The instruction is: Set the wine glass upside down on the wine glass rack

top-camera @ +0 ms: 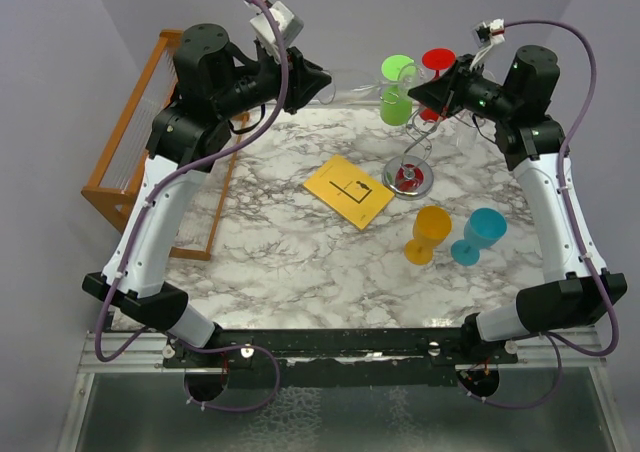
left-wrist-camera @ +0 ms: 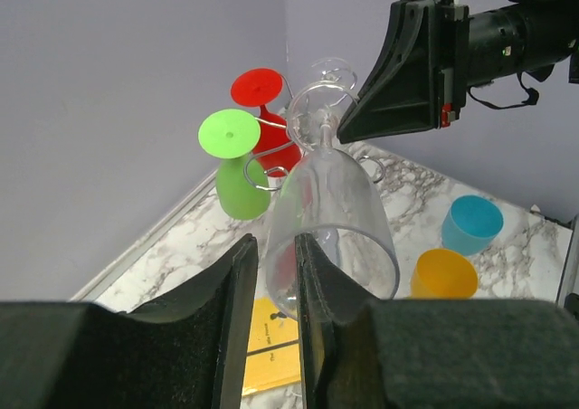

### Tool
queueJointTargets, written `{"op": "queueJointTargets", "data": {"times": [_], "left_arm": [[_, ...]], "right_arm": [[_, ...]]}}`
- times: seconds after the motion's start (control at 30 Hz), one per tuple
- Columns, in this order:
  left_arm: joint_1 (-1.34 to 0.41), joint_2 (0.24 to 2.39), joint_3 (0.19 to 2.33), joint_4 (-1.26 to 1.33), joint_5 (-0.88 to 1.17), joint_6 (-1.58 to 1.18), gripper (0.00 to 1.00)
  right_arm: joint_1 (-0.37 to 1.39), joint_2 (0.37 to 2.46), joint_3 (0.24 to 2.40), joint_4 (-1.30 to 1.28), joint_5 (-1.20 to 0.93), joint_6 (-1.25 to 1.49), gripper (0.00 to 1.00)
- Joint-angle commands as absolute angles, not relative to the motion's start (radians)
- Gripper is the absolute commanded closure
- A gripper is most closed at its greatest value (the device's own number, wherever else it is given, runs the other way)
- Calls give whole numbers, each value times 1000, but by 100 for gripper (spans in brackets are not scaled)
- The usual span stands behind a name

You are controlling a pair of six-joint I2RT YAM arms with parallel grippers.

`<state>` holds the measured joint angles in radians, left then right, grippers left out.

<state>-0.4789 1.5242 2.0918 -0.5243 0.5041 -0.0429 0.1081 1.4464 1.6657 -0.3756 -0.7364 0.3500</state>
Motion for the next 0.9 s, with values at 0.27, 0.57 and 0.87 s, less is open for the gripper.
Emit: {"op": "queueJointTargets", "data": {"times": [0.27, 0.57, 0.87], "left_arm": [[-464, 1436, 2073, -599, 220, 89, 24], [-462, 1432, 2073, -625, 27, 179, 12], [-462, 1443, 2061, -627, 51, 189, 7]], "right_arm": [[112, 1398, 1699, -430, -554, -2, 99], [120, 1410, 1819, -639, -552, -413, 99], [270, 1426, 1834, -735, -284, -762, 99]]}}
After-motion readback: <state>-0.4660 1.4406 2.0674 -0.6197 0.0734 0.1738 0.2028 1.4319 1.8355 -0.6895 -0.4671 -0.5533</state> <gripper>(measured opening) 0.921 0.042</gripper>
